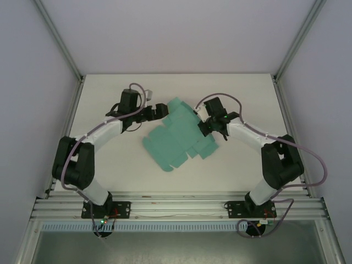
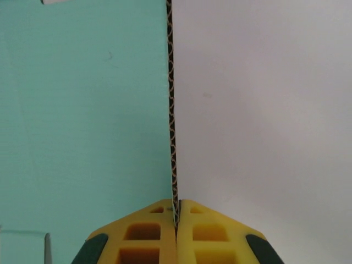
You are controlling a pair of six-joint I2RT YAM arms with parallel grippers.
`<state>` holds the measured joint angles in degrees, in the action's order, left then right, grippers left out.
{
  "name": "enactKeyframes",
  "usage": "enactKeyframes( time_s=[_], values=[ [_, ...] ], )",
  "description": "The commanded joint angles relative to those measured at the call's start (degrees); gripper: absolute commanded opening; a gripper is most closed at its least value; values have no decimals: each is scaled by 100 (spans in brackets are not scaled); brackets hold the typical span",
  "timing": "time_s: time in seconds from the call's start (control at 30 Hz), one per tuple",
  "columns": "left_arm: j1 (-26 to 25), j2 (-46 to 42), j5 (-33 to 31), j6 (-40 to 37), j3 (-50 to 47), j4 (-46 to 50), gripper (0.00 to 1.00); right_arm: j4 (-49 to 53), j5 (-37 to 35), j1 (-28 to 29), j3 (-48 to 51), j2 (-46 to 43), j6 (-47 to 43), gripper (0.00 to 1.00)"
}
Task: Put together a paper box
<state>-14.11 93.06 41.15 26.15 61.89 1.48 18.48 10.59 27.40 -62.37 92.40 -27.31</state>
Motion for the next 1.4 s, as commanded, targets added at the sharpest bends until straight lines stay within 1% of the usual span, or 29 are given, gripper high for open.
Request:
enactKeyframes(
  time_s=[0.0, 0.1, 0.23, 0.3, 0.37, 0.43, 0.57, 0.67, 0.77, 0.93, 1.03, 1.13, 1.27, 1.37],
  values=[
    [-62, 354, 737, 374, 525, -581, 100, -1025, -814, 191, 221, 6, -841, 0],
    [-57, 729, 676, 412, 990, -391, 100, -1564, -1119, 432, 497, 0, -1490, 0],
    [-76, 945, 185, 169, 1545, 294, 100, -1914, -2028, 739, 524, 210, -2229, 0],
    [-85, 984, 15, 62, 1684, 494, 100, -2261, -2521, 849, 584, 358, -2676, 0],
    [-111, 1020, -45, 26, 1769, 578, 100, -2757, -2804, 920, 707, 473, -3074, 0],
    [-152, 1102, -2, 11, 1858, 638, 98, -2943, -2792, 925, 735, 523, -3249, 0],
    [-284, 1303, 154, 4, 2041, 733, 81, -2766, -2519, 928, 606, 512, -3247, 0],
    [-355, 1527, 154, 19, 2246, 890, 75, -2789, -2425, 933, 621, 437, -3202, 0],
    [-419, 1781, 340, 47, 2484, 1063, 63, -2725, -2380, 932, 625, 419, -3121, 0],
    [-601, 1865, 275, 39, 2561, 1468, 61, -2882, -2426, 931, 683, 406, -2910, 0],
    [-652, 1792, 246, 125, 2390, 1448, 58, -2953, -2394, 940, 731, 368, -2777, 0],
    [-700, 1759, 351, 357, 2208, 1069, 58, -3052, -2258, 935, 778, 336, -2727, 0],
    [-759, 1946, 731, 944, 2178, 346, 53, -3107, -2131, 952, 757, 349, -2792, 0],
    [-810, 2116, 866, 1361, 2214, -58, 50, -3249, -2134, 952, 745, 348, -2820, 0]
  ],
)
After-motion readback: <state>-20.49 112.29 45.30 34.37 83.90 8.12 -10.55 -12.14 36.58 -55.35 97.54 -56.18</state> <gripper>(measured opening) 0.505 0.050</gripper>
